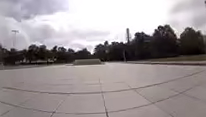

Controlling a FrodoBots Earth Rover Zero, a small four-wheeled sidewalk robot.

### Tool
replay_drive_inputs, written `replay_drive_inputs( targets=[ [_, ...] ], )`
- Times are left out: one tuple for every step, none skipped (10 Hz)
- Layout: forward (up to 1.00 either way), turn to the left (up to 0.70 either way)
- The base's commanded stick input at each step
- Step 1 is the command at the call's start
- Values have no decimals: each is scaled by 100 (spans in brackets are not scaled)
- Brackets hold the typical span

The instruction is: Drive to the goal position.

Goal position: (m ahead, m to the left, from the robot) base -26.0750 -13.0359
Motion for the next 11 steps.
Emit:
replay_drive_inputs(
  targets=[
    [0, -57],
    [0, -57],
    [0, -57],
    [0, -57],
    [0, -56],
    [0, -56],
    [0, -56],
    [0, -56],
    [0, -56],
    [0, -57],
    [0, -57]
  ],
)
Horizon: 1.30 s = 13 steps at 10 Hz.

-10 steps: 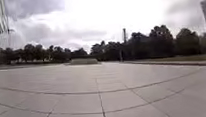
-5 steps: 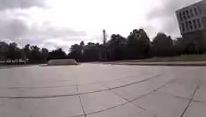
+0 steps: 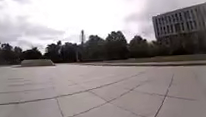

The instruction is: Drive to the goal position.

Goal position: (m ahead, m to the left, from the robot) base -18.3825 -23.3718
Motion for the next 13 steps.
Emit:
replay_drive_inputs(
  targets=[
    [0, -57],
    [0, -57],
    [0, -57],
    [0, -57],
    [0, -57],
    [0, -57],
    [0, -57],
    [0, -57],
    [0, -57],
    [0, -56],
    [0, -56],
    [0, -56],
    [0, -56]
  ],
)
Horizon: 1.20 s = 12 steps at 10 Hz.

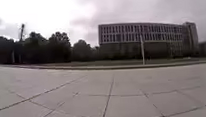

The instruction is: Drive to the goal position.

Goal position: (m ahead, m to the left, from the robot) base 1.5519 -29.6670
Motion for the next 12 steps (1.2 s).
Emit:
replay_drive_inputs(
  targets=[
    [0, -57],
    [0, -57],
    [0, -56],
    [0, -55],
    [0, -55],
    [0, -55],
    [0, -55],
    [0, -55],
    [0, -55],
    [0, -55],
    [0, -55],
    [0, -55]
  ],
)
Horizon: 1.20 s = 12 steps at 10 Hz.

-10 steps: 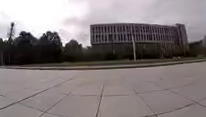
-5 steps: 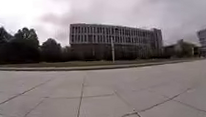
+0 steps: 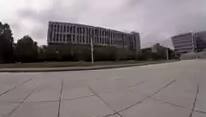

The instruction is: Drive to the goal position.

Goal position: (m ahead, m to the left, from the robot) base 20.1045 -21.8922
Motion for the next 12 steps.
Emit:
replay_drive_inputs(
  targets=[
    [0, -55],
    [0, -55],
    [0, -55],
    [0, -55],
    [0, -55],
    [0, -55],
    [0, -52],
    [0, -50],
    [0, -49],
    [0, -49],
    [0, -49],
    [0, -49]
  ],
)
